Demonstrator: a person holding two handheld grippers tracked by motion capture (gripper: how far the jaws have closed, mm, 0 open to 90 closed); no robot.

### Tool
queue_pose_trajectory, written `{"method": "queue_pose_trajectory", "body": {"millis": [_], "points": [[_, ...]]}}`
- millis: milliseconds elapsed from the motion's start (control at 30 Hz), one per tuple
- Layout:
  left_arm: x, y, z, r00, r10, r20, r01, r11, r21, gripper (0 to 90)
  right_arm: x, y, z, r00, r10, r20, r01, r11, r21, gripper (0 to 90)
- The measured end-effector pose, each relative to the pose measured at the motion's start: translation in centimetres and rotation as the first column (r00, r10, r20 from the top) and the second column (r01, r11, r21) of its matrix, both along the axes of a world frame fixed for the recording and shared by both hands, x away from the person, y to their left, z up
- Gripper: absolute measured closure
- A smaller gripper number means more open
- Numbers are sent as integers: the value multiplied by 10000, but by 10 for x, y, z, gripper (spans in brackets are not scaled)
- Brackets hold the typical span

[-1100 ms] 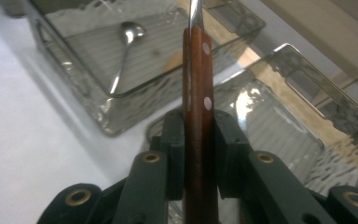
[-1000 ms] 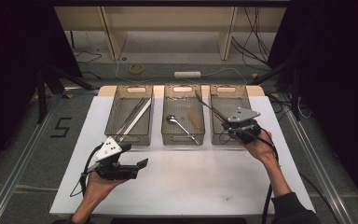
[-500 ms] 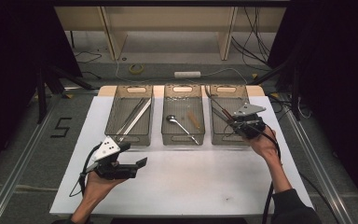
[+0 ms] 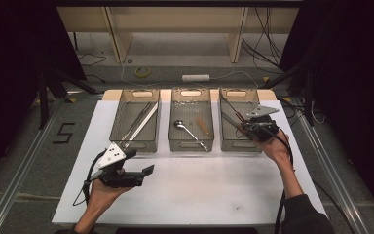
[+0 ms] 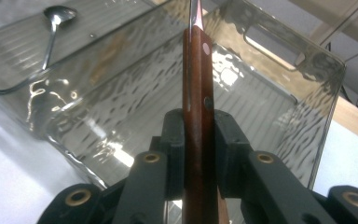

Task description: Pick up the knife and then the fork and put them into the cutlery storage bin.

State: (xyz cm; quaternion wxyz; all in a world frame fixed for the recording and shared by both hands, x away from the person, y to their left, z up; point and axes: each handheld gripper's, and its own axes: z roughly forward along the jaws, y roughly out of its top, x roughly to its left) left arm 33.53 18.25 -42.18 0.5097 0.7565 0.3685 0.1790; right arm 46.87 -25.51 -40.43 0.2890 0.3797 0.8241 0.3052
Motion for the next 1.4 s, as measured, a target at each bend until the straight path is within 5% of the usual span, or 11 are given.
{"method": "queue_pose_trajectory", "body": {"millis": [700, 1000, 1400], "points": [[0, -1, -1, 10000, -62, -64, 63, 10000, 42, 153, 15, -4, -14, 9913, -955, -909, 931, 9952, -312, 767], [-2, -1, 1, 9998, -1, 180, 1, 10000, -10, 155, 19, -4, -18, 9890, -1168, -903, 1112, 9917, -646, 766], [0, -1, -1, 9999, -70, -78, 70, 9999, 85, 154, 22, -1, -21, 9838, -1568, -868, 1481, 9839, -996, 752]]}}
